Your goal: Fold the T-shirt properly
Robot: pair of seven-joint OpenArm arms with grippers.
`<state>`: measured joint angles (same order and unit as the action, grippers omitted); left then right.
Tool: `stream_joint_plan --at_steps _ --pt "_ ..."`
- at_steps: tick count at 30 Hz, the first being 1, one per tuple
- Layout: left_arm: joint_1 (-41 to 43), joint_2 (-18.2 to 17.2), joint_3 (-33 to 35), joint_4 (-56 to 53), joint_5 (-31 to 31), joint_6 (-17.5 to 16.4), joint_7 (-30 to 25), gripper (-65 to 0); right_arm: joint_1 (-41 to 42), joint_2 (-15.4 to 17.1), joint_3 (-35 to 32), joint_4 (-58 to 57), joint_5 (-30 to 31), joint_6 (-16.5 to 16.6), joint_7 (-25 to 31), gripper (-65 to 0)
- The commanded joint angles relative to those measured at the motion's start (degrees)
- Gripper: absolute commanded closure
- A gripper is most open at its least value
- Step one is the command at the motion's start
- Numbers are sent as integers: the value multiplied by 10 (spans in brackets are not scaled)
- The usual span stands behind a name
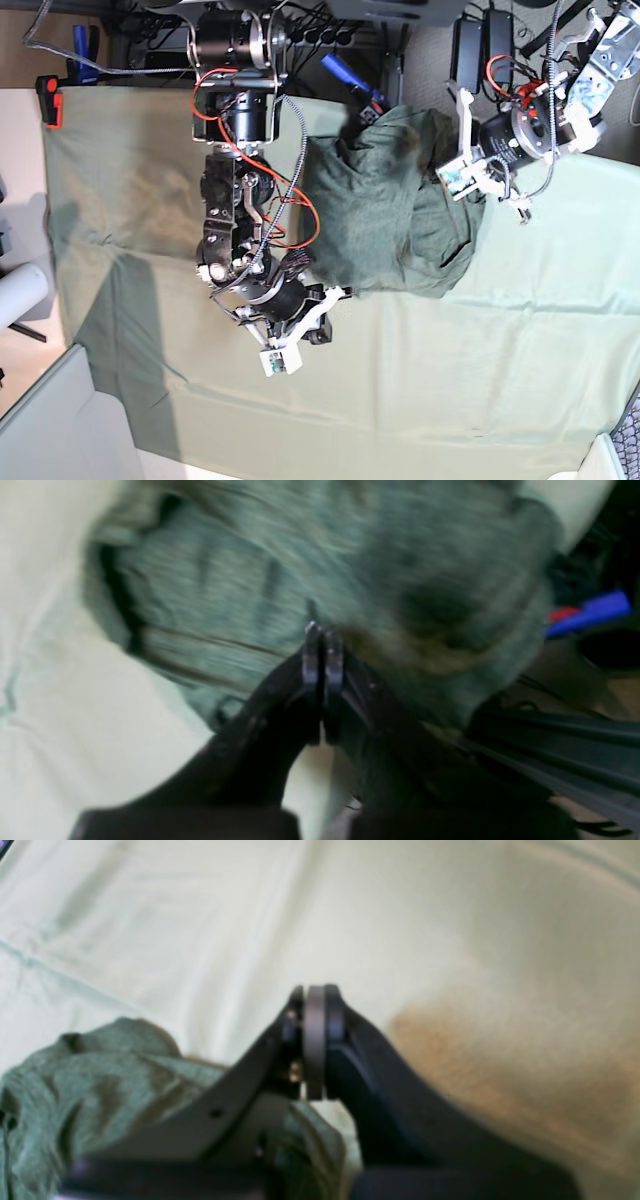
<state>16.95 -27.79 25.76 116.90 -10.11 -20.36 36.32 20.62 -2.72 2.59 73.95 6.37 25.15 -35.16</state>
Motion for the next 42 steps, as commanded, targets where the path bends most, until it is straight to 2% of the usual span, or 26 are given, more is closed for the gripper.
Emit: stream_joint_plan --at_steps 1,10,17,27,32,38,42 --pt "-4 -3 -2 0 -3 4 -10 0 15 -1 -4 7 7 9 10 0" --pt "-20 9 -2 -98 -3 1 -40 0 14 1 -75 -24 0 8 8 0" --pt "-62 11 -3 -127 19 0 -34 0 14 27 -108 -24 3 8 -31 0" --pt "-144 11 -3 -193 14 2 -29 0 12 76 -109 -24 87 11 -76 0" --pt "-202 11 -3 -255 14 0 -34 0 -5 86 -109 -23 116 13 -78 0" --pt "-266 13 -3 -323 -1 -32 -75 0 -42 86 -109 3 154 13 -80 0" --pt "-301 33 -3 -348 -3 -51 -83 0 -70 85 -109 42 177 13 -88 0"
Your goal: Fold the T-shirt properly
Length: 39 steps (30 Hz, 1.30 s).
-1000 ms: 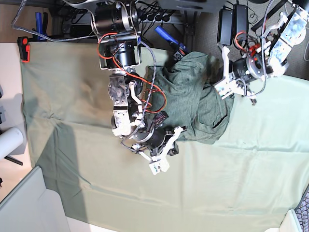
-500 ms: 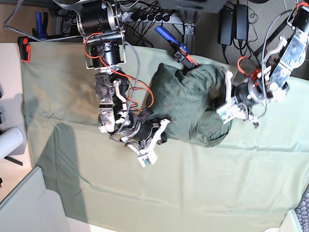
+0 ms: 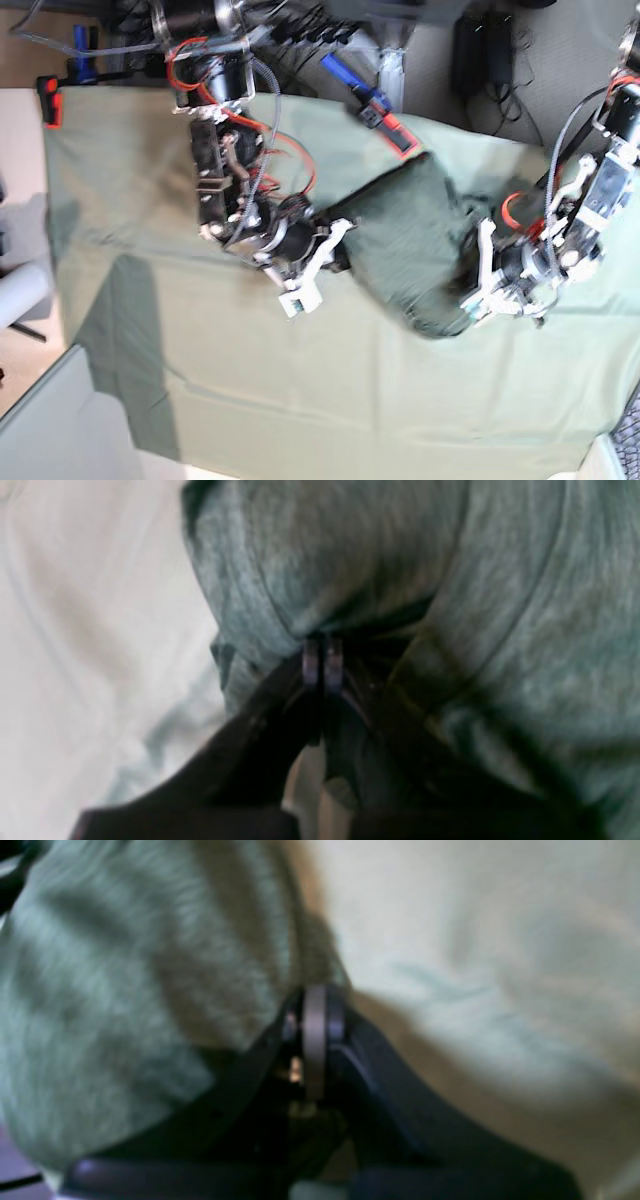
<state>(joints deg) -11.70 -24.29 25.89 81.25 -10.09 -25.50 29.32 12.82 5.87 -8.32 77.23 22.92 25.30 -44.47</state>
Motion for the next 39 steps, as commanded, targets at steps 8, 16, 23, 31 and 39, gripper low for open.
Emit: stream_joint_plan --at_steps 8,16,23,31,39 --pt "-31 21 13 -2 -6 -21 -36 0 -54 -33 0 95 30 16 -21 0" --pt "-31 17 44 1 -25 -21 -17 0 -78 -52 3 142 -4 15 -21 0" --pt "-30 -4 -46 51 -75 -23 25 0 -78 -47 46 147 -33 15 -21 0" --pt "3 -72 -85 153 -189 -22 108 0 -79 -26 174 175 17 15 -45 0" --pt "152 -141 -180 273 -245 -22 153 0 -165 18 211 238 71 15 -67 0"
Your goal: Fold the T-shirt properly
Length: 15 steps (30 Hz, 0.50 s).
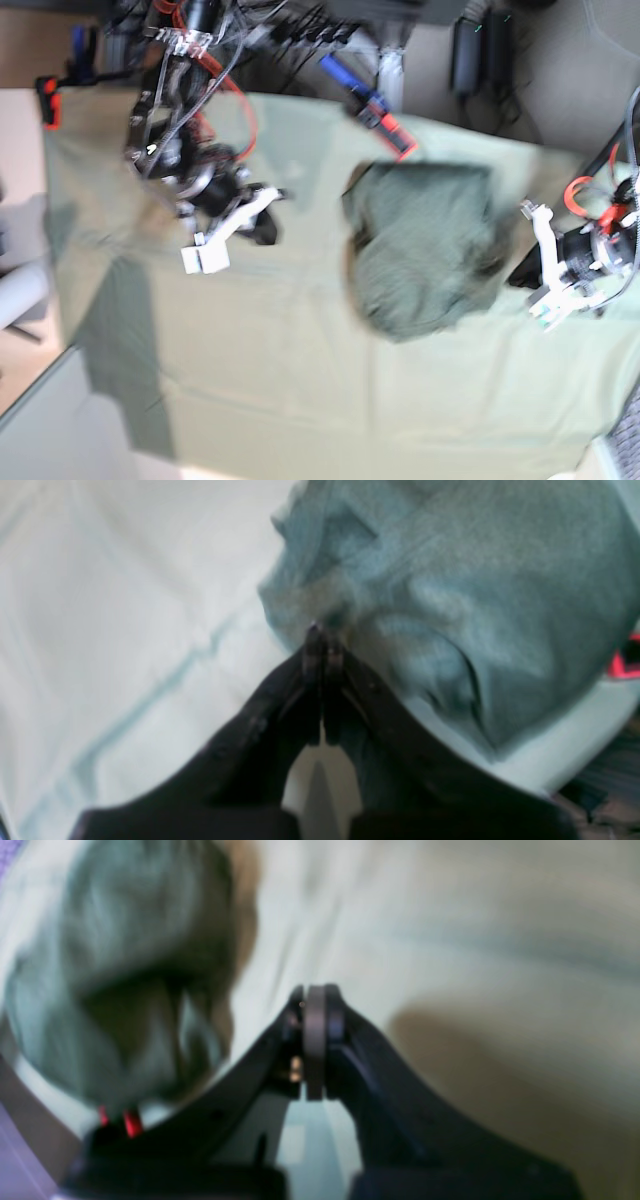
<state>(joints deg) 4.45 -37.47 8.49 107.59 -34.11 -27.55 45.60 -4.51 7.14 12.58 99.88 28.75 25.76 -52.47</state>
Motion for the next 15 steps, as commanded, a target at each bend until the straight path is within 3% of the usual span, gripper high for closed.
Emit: stream_joint_plan --at_steps 1,9,15 --pt "16 -17 -27 25 -10 -1 -3 0 -13 10 2 30 15 11 11 0" --pt "252 -46 -177 127 -24 -2 21 0 -217 54 2 173 20 10 10 0" --pt "404 -43 -209 129 -6 -2 20 0 -349 65 2 198 20 11 10 0"
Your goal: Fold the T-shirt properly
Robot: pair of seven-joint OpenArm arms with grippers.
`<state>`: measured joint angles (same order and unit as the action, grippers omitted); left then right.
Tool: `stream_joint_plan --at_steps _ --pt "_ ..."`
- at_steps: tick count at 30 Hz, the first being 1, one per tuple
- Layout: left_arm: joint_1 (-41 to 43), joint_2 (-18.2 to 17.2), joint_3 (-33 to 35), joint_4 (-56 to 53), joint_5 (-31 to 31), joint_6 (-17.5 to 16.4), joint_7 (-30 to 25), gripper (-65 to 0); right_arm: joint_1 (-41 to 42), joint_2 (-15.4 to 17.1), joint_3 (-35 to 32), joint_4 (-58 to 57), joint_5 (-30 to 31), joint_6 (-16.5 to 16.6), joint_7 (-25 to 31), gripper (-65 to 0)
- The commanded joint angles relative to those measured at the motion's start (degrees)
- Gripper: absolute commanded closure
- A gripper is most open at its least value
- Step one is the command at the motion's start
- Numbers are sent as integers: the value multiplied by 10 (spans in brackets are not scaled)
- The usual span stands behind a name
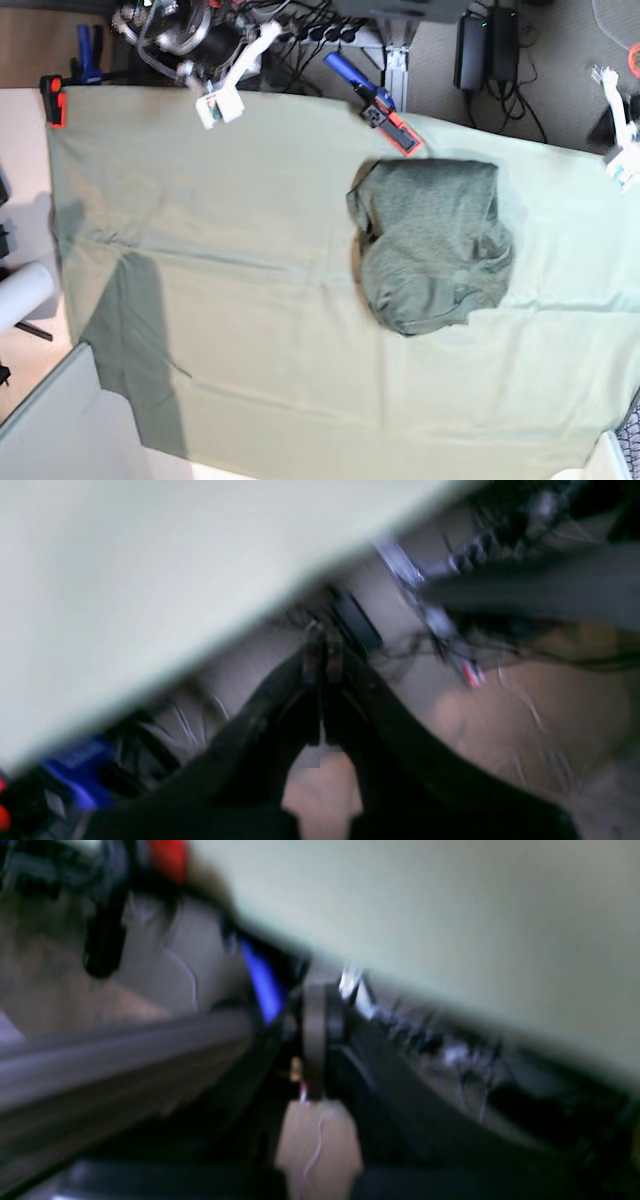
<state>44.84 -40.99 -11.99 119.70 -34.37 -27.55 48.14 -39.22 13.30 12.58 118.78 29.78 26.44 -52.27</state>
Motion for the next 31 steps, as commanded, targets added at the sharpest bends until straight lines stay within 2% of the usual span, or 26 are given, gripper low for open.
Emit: stream_joint_plan --at_steps 1,6,11,13,16,20,22,26,29,31 --pt "20 -4 -5 5 2 -2 -5 0 -19 3 2 6 6 4 7 0" --pt "76 18 -3 -49 49 -2 -5 0 -83 4 2 -25 -2 3 -20 0" --pt "59 43 9 -193 80 0 -4 0 -93 4 2 -129 -2 -3 -15 0" --pt "33 52 26 -268 106 29 17 0 -83 3 2 -189 -2 -3 -14 0" --pt "-19 53 76 -379 127 42 35 0 -61 3 2 -278 -2 -5 -16 0" --pt "-97 61 178 -502 125 46 9 0 -27 0 2 -379 -2 -7 -21 0" --pt "-138 77 229 -553 134 62 7 0 -7 -3 2 -422 -2 -14 -35 0" --pt "-213 122 323 -635 169 71 -17 0 36 -10 2 -499 -30 -38 -54 0" --pt "-264 163 381 -687 181 111 -28 0 69 -11 2 -547 -47 -45 -52 0" --pt "-289 190 407 -717 182 120 -27 0 87 -11 2 -566 -48 -43 -52 0"
